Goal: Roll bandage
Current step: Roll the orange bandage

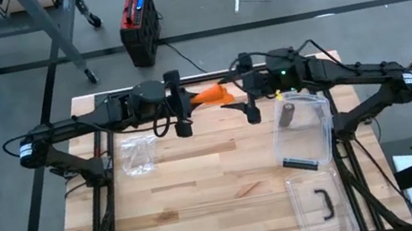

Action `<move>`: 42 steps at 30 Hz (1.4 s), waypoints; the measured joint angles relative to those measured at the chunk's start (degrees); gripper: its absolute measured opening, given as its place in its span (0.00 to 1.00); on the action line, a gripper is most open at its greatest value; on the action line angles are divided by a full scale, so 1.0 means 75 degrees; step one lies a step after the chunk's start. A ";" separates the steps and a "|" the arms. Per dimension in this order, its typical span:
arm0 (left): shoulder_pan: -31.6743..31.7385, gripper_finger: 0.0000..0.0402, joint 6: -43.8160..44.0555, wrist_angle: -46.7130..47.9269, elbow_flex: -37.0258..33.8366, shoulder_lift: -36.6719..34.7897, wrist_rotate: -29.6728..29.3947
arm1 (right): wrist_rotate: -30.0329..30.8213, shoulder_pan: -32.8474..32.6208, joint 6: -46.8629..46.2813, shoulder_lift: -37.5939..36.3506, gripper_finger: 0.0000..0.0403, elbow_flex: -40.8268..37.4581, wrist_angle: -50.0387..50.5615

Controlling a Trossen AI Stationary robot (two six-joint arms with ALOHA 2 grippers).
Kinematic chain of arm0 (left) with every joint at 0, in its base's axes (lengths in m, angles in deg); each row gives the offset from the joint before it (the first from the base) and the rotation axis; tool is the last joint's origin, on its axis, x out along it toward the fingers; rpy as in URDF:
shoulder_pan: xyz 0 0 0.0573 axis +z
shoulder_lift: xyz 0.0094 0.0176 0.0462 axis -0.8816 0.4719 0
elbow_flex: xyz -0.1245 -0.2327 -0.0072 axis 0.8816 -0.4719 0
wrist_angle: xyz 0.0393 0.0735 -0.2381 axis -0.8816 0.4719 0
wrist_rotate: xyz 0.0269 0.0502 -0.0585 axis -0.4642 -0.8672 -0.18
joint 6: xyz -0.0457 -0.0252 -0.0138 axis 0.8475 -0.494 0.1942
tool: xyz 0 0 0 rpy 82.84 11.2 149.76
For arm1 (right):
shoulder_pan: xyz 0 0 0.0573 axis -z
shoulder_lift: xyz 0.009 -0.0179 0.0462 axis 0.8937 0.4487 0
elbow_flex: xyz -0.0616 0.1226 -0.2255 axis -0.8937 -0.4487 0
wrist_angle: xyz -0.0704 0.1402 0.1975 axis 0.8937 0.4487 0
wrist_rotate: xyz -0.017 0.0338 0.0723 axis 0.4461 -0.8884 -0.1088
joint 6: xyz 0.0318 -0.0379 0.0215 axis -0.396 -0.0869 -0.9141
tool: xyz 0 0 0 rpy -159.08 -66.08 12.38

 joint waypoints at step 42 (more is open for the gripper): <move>-0.0267 0.16 -0.0190 0.0295 0.0000 -0.0072 -0.0317 | 0.0117 -0.0004 0.0801 0.1119 0.49 0.0756 0.0663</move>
